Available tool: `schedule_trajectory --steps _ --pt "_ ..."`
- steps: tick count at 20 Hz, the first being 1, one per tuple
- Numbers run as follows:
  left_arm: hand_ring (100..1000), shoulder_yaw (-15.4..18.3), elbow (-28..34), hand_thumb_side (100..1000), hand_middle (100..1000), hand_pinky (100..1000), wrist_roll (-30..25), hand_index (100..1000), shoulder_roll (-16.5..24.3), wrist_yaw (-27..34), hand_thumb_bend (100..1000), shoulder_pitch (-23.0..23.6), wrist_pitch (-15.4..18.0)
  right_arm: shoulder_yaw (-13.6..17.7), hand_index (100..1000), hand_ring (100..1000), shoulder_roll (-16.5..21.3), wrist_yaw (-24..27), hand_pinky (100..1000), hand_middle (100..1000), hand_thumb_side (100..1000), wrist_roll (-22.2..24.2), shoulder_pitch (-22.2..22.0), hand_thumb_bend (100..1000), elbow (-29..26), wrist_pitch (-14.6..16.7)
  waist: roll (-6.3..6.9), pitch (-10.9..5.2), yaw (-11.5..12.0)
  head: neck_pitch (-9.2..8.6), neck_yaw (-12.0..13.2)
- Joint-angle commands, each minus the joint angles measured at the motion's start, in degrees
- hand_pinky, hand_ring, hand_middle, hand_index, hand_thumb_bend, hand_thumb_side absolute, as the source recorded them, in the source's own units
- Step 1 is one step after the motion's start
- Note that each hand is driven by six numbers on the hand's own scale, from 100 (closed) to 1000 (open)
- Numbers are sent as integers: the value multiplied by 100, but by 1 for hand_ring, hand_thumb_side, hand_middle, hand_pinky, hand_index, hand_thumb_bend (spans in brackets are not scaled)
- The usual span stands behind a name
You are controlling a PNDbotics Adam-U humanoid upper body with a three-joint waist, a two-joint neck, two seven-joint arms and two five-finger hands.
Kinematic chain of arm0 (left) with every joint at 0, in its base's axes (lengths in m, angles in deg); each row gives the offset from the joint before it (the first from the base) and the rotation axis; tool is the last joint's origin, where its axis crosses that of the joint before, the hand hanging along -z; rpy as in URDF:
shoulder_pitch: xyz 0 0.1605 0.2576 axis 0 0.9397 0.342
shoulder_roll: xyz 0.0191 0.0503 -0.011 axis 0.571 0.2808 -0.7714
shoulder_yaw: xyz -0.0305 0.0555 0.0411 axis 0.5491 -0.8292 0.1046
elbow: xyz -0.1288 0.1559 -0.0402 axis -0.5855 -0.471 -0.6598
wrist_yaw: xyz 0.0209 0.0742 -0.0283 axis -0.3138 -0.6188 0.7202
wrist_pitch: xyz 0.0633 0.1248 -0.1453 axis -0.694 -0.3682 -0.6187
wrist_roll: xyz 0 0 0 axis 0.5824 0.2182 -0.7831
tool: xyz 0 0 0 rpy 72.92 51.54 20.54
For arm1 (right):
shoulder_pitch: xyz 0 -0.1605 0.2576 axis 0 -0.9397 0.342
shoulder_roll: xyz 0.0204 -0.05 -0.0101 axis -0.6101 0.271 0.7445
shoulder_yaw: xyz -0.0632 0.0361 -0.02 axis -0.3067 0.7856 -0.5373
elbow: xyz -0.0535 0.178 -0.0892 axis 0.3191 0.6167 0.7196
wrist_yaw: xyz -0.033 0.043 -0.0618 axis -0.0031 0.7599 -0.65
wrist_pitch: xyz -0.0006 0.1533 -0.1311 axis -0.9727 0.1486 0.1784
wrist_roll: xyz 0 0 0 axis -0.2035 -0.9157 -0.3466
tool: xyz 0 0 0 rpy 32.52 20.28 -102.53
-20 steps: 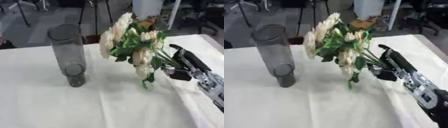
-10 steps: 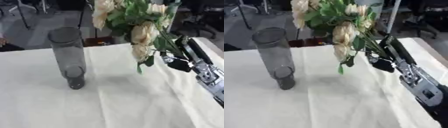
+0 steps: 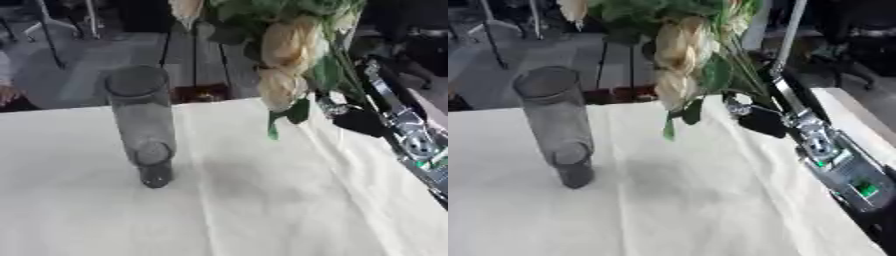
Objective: Arrange flowers into the vase.
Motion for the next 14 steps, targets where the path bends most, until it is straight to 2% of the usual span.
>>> schedule_trajectory --steps 1,6,14 --pt "907 44 81 1000 934 643 0 967 189 -15 100 -44 13 128 100 1000 228 311 100 100 345 -22 208 189 -96 -92 -19 -134 29 -53 0" --pt "908 30 81 1000 935 642 -16 966 167 -4 100 -21 13 186 100 1000 222 759 100 100 357 -157 611 185 120 -112 -54 -162 103 -47 -21" --pt "909 -4 81 1000 936 640 -61 965 119 12 100 -4 14 248 100 1000 308 1482 100 100 339 -365 1032 175 477 87 -100 -173 220 -229 33"
